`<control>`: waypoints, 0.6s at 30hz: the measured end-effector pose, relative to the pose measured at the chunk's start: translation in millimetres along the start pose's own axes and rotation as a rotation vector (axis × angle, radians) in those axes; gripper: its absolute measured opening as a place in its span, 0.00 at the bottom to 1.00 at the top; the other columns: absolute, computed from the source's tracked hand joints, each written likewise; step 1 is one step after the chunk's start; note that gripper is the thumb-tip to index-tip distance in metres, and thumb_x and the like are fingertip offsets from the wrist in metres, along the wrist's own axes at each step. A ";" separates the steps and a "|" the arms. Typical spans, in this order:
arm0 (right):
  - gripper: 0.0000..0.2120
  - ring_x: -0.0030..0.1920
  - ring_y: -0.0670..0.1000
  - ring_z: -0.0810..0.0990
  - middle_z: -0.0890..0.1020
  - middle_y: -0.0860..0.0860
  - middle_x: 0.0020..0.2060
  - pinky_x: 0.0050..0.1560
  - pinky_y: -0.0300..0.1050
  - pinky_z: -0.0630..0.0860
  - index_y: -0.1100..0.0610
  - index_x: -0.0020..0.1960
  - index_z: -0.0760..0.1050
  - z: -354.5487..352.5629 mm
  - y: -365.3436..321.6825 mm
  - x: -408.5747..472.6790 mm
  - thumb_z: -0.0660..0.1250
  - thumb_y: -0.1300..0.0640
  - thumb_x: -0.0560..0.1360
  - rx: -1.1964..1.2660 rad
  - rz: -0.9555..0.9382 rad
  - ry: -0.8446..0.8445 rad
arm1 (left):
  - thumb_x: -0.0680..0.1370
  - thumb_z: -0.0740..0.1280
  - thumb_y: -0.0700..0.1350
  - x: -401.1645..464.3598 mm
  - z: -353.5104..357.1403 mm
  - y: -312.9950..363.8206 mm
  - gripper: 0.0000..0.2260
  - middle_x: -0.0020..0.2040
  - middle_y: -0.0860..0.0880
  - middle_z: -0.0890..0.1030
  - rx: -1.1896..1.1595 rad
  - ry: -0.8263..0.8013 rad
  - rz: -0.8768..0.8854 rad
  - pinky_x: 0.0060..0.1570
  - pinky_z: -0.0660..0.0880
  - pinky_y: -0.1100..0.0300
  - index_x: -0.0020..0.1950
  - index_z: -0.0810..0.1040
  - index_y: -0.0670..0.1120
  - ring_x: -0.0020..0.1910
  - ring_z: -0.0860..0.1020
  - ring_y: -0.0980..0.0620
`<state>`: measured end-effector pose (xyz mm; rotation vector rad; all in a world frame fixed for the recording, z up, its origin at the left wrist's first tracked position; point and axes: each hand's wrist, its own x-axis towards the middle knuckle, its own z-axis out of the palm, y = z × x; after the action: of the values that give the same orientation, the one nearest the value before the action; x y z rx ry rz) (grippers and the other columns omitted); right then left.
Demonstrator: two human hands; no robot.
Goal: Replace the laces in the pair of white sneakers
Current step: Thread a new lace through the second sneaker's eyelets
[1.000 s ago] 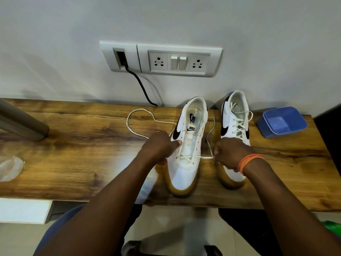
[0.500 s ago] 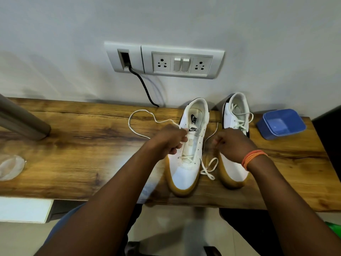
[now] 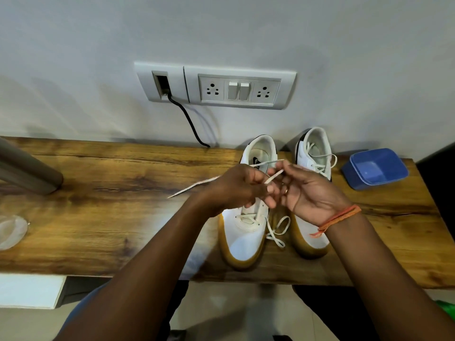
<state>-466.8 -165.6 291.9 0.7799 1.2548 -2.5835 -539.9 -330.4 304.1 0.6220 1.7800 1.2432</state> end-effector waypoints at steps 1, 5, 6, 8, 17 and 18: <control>0.07 0.38 0.52 0.82 0.83 0.52 0.38 0.43 0.49 0.81 0.58 0.45 0.78 -3.9 -6.2 0.1 0.65 0.55 0.72 0.079 -0.017 0.028 | 0.80 0.65 0.40 1.4 -4.4 -2.2 0.07 0.40 0.47 0.86 0.113 0.117 0.048 0.28 0.68 0.65 0.48 0.83 0.42 0.26 0.71 0.59; 0.09 0.39 0.48 0.85 0.84 0.48 0.36 0.42 0.48 0.82 0.52 0.34 0.82 -19.5 -27.5 0.9 0.66 0.53 0.70 0.184 -0.104 0.191 | 0.76 0.64 0.44 7.0 -26.0 -18.7 0.09 0.32 0.51 0.82 0.643 0.685 0.148 0.36 0.76 0.54 0.39 0.82 0.46 0.32 0.78 0.56; 0.10 0.37 0.47 0.84 0.84 0.47 0.35 0.39 0.46 0.82 0.52 0.34 0.82 -23.2 -31.2 0.7 0.66 0.53 0.71 0.192 -0.117 0.239 | 0.75 0.64 0.44 5.3 -29.8 -20.1 0.08 0.34 0.50 0.82 0.655 0.765 0.130 0.37 0.77 0.52 0.41 0.82 0.46 0.34 0.79 0.52; 0.09 0.32 0.45 0.82 0.84 0.46 0.34 0.36 0.41 0.82 0.51 0.40 0.80 -29.9 -33.7 0.1 0.65 0.53 0.77 0.201 -0.125 0.337 | 0.73 0.65 0.44 1.9 -33.2 -21.6 0.06 0.34 0.49 0.81 0.679 0.845 0.100 0.35 0.77 0.52 0.41 0.81 0.46 0.34 0.79 0.49; 0.10 0.31 0.43 0.77 0.82 0.46 0.29 0.30 0.35 0.77 0.53 0.43 0.76 -44.8 -42.6 -0.7 0.62 0.52 0.81 0.294 -0.132 0.518 | 0.72 0.66 0.42 -5.0 -43.6 -38.5 0.03 0.35 0.48 0.76 0.787 0.826 -0.164 0.32 0.67 0.58 0.39 0.76 0.43 0.35 0.76 0.45; 0.11 0.33 0.43 0.76 0.82 0.46 0.29 0.29 0.35 0.77 0.53 0.43 0.76 -47.3 -43.4 -0.2 0.62 0.51 0.81 0.308 -0.129 0.531 | 0.72 0.66 0.41 -7.4 -46.1 -41.9 0.03 0.35 0.48 0.75 0.785 0.800 -0.204 0.33 0.67 0.58 0.39 0.74 0.43 0.35 0.75 0.45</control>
<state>-464.2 -101.7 297.6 1.5745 1.0490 -2.8174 -572.7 -375.0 274.5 0.3399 2.9647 0.6327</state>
